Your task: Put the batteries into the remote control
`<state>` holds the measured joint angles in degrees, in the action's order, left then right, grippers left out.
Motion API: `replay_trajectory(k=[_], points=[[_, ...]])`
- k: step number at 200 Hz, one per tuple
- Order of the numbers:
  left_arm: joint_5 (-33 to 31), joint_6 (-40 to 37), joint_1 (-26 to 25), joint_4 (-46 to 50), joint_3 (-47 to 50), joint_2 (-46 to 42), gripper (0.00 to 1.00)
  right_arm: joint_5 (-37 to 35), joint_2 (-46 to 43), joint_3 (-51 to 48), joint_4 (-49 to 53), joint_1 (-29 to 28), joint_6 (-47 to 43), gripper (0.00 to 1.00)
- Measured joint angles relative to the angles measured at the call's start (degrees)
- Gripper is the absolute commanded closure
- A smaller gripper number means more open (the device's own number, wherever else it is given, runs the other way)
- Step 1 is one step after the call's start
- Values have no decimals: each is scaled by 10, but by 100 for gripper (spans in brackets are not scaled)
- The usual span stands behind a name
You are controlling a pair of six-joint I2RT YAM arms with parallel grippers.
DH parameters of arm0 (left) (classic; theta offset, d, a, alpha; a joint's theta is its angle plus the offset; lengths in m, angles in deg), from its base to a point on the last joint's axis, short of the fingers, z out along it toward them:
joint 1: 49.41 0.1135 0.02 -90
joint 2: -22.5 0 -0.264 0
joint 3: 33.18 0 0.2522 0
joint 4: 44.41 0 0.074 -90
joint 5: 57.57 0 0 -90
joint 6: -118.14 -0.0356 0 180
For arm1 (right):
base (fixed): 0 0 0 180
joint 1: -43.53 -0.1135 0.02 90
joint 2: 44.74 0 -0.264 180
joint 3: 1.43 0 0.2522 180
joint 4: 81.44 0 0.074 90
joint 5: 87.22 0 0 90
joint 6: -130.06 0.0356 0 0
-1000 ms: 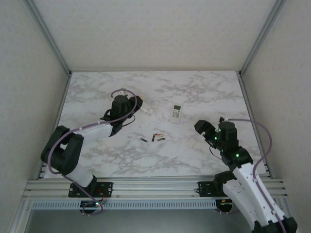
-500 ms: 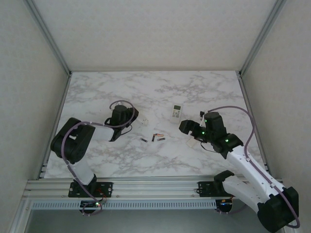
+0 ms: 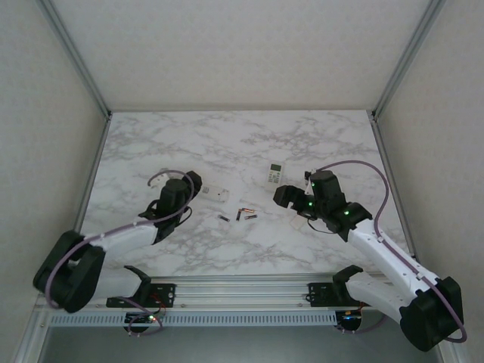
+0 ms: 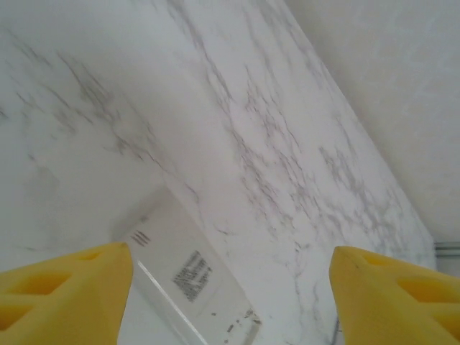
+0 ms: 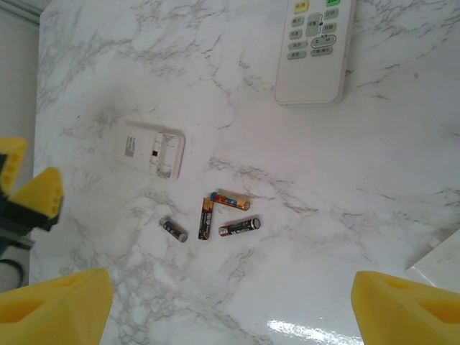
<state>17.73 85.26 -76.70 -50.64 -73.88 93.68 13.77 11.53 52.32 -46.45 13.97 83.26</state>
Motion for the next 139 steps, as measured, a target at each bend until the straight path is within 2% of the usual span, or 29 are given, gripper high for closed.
replay_trajectory(k=[15,32,77,106,139], points=[[-8,-42,4,58,-35,-12,29,-4,9,3,-2,-4,0,13],[9,-106,16,136,-125,28,28,-5,24,6,-9,-9,0,14],[40,-280,33,337,-425,268,31,-5,70,23,-17,-30,0,14],[22,-339,34,424,-492,374,33,-7,77,32,-17,-38,0,14],[29,-374,35,485,-503,428,36,-9,76,33,-17,-39,0,14]])
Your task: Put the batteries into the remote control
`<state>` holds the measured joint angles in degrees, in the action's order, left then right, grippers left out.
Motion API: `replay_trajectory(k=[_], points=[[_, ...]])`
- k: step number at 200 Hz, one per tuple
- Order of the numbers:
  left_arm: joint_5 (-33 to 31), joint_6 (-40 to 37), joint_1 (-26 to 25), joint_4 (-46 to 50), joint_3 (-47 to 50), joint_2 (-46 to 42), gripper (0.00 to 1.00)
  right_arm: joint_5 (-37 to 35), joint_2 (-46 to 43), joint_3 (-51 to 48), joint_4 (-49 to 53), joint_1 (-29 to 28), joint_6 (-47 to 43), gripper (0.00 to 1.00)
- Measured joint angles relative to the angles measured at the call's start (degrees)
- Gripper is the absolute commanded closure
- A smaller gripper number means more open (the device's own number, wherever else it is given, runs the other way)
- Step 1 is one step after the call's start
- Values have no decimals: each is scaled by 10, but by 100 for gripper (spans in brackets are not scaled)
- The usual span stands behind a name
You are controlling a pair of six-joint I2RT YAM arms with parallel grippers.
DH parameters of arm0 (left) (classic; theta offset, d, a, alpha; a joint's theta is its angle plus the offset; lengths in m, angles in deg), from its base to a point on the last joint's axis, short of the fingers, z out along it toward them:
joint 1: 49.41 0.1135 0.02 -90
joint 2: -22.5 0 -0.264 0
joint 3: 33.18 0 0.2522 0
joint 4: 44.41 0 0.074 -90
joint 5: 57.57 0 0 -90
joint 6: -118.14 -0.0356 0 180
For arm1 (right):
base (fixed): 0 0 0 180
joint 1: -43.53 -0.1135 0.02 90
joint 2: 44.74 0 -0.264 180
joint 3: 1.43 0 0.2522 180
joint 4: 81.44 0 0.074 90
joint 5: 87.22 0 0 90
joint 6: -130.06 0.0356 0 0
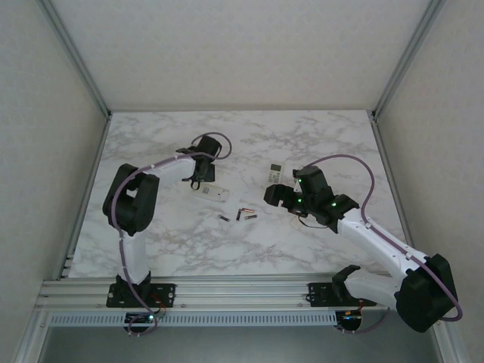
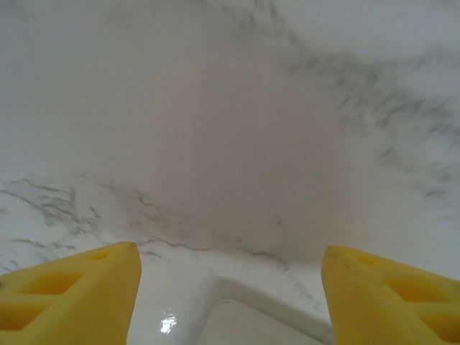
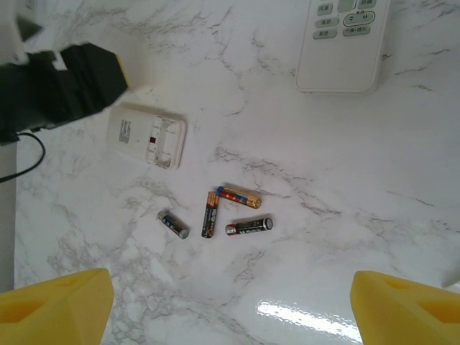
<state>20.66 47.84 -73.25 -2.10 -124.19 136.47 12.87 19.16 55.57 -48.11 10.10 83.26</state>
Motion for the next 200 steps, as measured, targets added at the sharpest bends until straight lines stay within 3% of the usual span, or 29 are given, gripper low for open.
replay_trajectory(k=[74,116,145,177,200], points=[[28,-6,1,9,61,-48,46,-2,-8,0,8,0,0,14],[47,0,0,-2,79,-71,42,0,14,0,6,-3,0,14],[56,8,0,-28,110,-95,34,-6,19,6,9,-18,-16,17],[111,25,9,-80,207,-243,28,-33,65,68,25,-93,-96,24],[177,37,57,-124,271,-370,23,-45,155,158,46,-162,-164,33]])
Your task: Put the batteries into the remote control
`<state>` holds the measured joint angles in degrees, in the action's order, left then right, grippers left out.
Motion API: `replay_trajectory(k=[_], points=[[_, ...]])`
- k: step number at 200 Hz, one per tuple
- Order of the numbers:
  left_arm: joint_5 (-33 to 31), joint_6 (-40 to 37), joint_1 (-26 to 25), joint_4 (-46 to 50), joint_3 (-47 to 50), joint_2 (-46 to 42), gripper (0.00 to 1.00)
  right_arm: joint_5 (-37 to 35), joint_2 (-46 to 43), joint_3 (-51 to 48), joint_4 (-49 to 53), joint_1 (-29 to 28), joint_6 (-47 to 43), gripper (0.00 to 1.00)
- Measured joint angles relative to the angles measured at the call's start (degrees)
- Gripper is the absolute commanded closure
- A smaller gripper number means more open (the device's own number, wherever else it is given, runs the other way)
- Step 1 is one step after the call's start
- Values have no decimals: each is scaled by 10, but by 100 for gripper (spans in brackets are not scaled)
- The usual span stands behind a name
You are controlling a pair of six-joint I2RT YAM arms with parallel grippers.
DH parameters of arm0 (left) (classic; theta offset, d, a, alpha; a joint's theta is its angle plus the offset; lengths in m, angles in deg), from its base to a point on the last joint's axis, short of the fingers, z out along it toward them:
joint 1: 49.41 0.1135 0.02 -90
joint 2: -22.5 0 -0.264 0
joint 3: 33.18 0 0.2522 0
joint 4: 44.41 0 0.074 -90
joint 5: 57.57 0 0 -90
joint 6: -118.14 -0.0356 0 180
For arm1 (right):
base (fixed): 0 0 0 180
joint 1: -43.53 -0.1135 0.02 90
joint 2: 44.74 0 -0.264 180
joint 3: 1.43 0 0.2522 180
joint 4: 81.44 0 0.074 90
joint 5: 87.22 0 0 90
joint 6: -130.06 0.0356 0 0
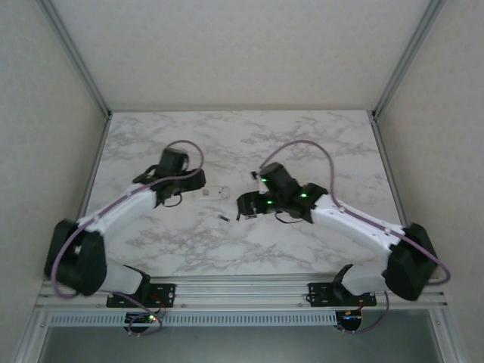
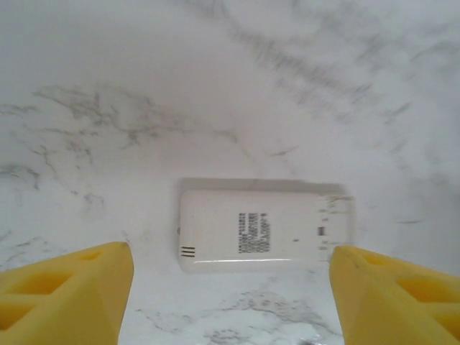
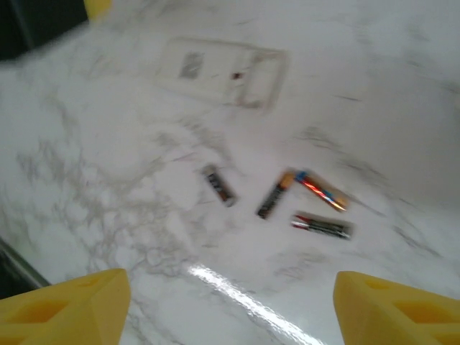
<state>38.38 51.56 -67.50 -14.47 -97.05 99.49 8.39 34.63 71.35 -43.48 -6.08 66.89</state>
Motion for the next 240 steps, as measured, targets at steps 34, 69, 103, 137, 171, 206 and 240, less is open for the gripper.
replay_trajectory(k=[34,69,103,137,171,206,240], points=[[83,11,100,-32,61,-91,3,-9,158,124,35,-44,-57,47],[116,19,127,-30,86,-121,0,-39,294,217,72,-43,-87,51],[128,19,127,-30,86,-133,0,-57,378,278,111,-44,-114,57],[130,19,127,-30,86,-134,0,-63,422,313,132,-54,-129,65],[129,19,127,-30,86,-130,0,-61,444,335,142,-68,-139,74],[127,19,127,-30,86,-130,0,-71,452,348,158,-69,-140,72],[123,19,127,-30,86,-130,0,-70,451,348,159,-71,-138,59]])
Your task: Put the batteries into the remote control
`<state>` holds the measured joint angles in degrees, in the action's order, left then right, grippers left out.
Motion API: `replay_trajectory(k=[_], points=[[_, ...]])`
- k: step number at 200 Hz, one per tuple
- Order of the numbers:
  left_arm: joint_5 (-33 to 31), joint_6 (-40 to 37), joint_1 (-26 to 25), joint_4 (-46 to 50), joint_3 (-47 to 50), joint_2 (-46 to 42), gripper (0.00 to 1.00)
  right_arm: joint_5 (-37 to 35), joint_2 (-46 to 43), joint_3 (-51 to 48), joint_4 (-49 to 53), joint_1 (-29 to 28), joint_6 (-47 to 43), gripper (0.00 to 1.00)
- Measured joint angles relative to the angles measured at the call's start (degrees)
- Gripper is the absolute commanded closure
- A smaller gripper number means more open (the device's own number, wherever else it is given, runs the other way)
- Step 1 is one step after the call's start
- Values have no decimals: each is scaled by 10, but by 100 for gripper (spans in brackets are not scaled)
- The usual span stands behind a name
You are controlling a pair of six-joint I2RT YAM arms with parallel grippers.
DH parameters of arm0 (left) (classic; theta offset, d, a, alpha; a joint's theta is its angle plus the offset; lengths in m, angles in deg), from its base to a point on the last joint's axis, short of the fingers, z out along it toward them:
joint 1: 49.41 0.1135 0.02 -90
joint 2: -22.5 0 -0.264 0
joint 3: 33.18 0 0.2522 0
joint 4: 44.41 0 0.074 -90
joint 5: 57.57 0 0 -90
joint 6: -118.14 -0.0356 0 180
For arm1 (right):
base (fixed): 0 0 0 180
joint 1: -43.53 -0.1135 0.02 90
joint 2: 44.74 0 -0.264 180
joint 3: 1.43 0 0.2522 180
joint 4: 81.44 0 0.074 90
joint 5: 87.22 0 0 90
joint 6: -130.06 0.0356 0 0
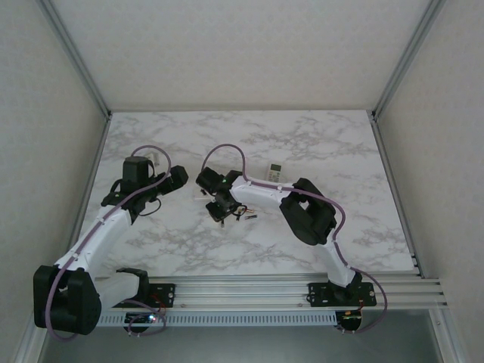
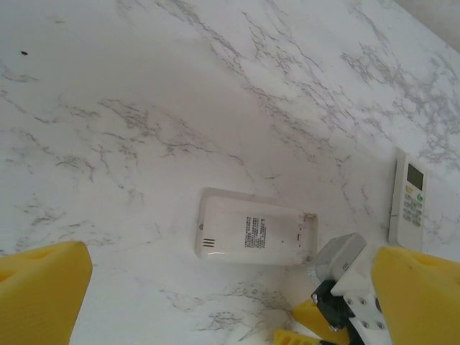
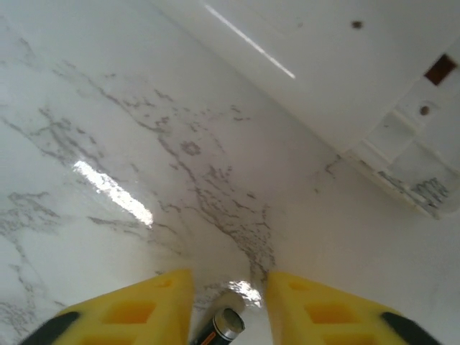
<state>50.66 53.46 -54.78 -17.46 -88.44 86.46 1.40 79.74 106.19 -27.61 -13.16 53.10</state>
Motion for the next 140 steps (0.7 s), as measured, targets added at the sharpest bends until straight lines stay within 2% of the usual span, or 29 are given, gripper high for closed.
replay_trajectory(k=[47,95,114,140], points=[[-4,0,0,0,0,0,0,-21,-61,-23,5,-5,30,55],[-4,0,0,-2,4,-16,0,-86,-254,-135,-53,-5,183,48],[0,0,0,-8,5,-21,1,-96,-297,-165,-68,-5,258,52],[3,0,0,-14,11,-22,0,-92,-281,-166,-73,-6,331,61]])
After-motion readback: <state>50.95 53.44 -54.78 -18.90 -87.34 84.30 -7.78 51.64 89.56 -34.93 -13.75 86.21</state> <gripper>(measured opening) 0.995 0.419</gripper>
